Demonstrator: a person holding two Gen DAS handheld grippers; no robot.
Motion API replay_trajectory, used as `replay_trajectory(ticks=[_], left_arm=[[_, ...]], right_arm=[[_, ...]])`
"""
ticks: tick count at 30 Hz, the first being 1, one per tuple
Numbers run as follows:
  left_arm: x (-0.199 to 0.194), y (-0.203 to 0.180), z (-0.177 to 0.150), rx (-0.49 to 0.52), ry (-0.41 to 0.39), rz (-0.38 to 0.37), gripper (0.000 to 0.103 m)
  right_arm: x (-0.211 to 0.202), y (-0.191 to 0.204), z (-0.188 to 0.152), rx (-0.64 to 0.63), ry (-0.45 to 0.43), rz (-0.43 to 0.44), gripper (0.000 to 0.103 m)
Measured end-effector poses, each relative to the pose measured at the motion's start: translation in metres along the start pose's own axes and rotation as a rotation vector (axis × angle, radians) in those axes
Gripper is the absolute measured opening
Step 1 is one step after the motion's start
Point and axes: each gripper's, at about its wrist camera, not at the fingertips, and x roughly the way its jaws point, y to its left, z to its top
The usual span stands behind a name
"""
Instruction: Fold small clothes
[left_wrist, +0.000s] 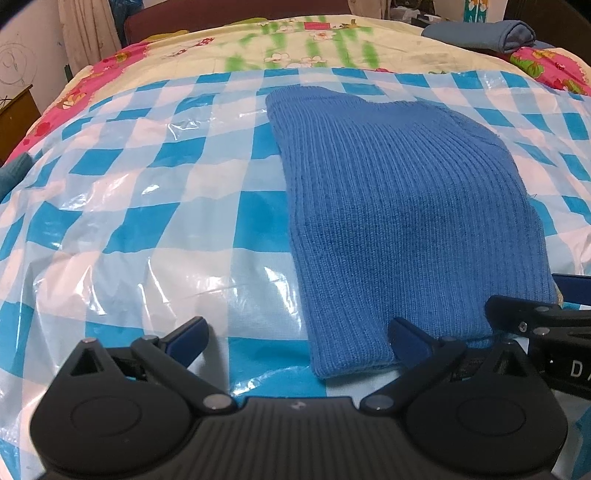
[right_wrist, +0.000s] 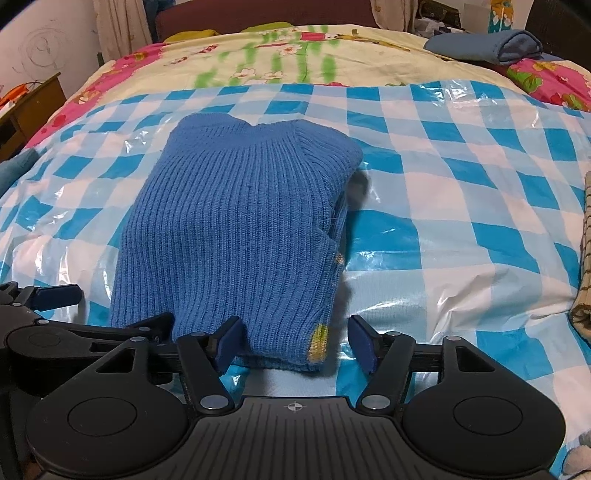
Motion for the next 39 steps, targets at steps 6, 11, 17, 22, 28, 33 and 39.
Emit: replay_trajectory(ticks=[6, 11, 17, 22, 28, 33, 39], left_arm=[[0.002, 0.000, -0.001, -0.005, 0.007, -0.007, 0.103], [0.004, 0.001, -0.001, -0.004, 0.007, -0.009, 0.103], [-0.016, 0.007, 0.002, -0.020, -0.068, -0.019, 0.103], [-0.027, 0.010, 0.021, -0.021, -0.113, -0.037, 0.103], [-0.017, 0.008, 0.044, -0.015, -0.138, -0.024, 0.103], [0.001, 0.003, 0.053, 0.002, -0.137, -0.020, 0.103], [0.024, 0.003, 0.044, 0.003, -0.036, -0.048, 0.103]], right_arm=[[-0.001, -0.002, -0.001, 0.013, -0.001, 0.007, 0.070], [-0.005, -0.005, 0.000, 0.028, -0.010, 0.029, 0.071], [-0.017, -0.025, 0.010, 0.085, -0.057, 0.045, 0.072], [-0.012, -0.039, 0.028, 0.133, -0.072, 0.055, 0.072], [0.006, -0.037, 0.055, 0.141, -0.112, 0.068, 0.072], [0.024, -0.026, 0.090, 0.101, -0.170, 0.072, 0.072], [0.071, -0.030, 0.082, 0.148, -0.064, 0.073, 0.085]])
